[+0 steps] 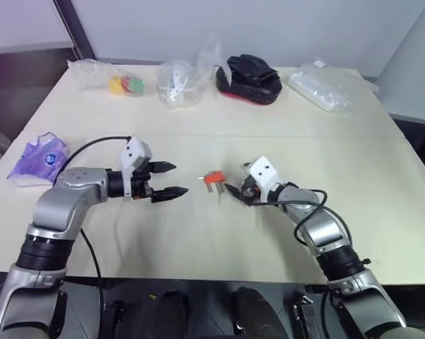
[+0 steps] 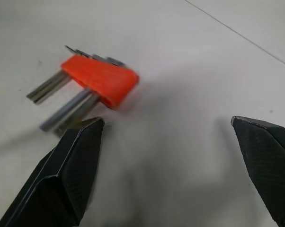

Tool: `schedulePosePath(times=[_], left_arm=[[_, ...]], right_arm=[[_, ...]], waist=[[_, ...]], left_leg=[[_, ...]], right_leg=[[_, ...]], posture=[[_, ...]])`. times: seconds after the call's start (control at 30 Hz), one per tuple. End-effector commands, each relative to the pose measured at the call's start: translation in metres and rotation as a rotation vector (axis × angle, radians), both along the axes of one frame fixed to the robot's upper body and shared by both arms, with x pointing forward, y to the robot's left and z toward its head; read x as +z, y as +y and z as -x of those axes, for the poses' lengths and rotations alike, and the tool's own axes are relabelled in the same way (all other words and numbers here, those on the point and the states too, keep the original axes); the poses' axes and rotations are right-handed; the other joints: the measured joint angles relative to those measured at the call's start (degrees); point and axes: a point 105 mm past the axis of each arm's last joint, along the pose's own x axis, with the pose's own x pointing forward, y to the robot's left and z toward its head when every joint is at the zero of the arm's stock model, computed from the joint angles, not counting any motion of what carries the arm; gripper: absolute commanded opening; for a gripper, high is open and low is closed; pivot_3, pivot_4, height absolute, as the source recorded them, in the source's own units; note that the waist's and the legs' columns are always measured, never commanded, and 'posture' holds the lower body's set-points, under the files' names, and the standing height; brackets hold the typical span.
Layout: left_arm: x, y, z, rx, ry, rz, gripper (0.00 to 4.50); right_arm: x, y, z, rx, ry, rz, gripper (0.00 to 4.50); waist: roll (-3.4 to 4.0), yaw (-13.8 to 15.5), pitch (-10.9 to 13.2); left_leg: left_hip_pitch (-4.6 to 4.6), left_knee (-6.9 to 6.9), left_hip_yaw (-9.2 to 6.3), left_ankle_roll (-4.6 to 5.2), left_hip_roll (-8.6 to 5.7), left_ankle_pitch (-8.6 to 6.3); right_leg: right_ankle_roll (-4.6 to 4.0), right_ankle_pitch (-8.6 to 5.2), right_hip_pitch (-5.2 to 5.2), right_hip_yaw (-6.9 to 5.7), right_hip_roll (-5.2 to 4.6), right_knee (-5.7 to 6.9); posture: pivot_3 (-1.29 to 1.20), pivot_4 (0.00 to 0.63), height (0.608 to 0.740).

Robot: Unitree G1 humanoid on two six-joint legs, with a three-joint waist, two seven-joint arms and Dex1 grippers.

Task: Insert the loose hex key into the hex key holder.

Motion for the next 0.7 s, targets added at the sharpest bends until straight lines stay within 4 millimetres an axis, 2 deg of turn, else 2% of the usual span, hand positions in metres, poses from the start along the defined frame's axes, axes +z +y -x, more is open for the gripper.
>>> schedulePosePath(times=[0.03, 0.17, 0.4, 0.57, 0.7], left_arm=[[0.014, 0.002, 0.002, 0.008, -0.051, 0.012, 4.45], [0.014, 0.003, 0.002, 0.015, -0.055, 0.012, 4.45], [0.016, 0.005, 0.0, 0.032, -0.068, 0.019, 4.45], [0.016, 0.005, 0.0, 0.04, -0.074, 0.021, 4.45], [0.015, 0.007, 0.0, 0.051, -0.075, 0.022, 4.45]], right_arm=[[0.006, 0.013, 0.0, 0.05, -0.037, 0.004, 4.5], [0.005, 0.021, 0.001, 0.074, -0.03, -0.005, 4.5], [-0.004, 0.052, 0.016, 0.181, 0.016, -0.02, 4.5], [-0.006, 0.056, 0.013, 0.185, 0.029, -0.029, 4.5], [-0.012, 0.052, 0.005, 0.171, 0.054, -0.027, 4.5]], waist=[[0.0, 0.0, 0.0], [0.0, -0.1, 0.0], [0.0, -1.4, 0.0], [0.0, -1.5, 0.0], [0.0, -1.5, 0.0]], left_leg=[[0.01, 0.0, -0.01, 0.0, 0.0, 0.0], [0.02, 0.0, -0.01, 0.0, 0.0, 0.0], [0.02, -0.01, -0.03, 0.0, 0.01, 0.0], [0.04, -0.03, -0.02, 0.0, 0.02, 0.0], [0.06, -0.03, -0.01, 0.0, 0.01, 0.0]], right_leg=[[0.0, 0.0, 0.0, 0.0, 0.0, 0.02], [0.0, 0.0, 0.0, 0.0, 0.01, 0.02], [0.0, 0.0, 0.01, -0.02, 0.01, 0.04], [0.0, 0.0, -0.05, -0.01, 0.01, 0.14], [0.0, 0.0, -0.04, 0.0, 0.01, 0.14]], posture=[[0.0, 0.15, 0.74], [0.0, 0.15, 0.74], [0.0, 0.15, 0.74], [0.0, 0.15, 0.74], [0.0, 0.15, 0.74]])
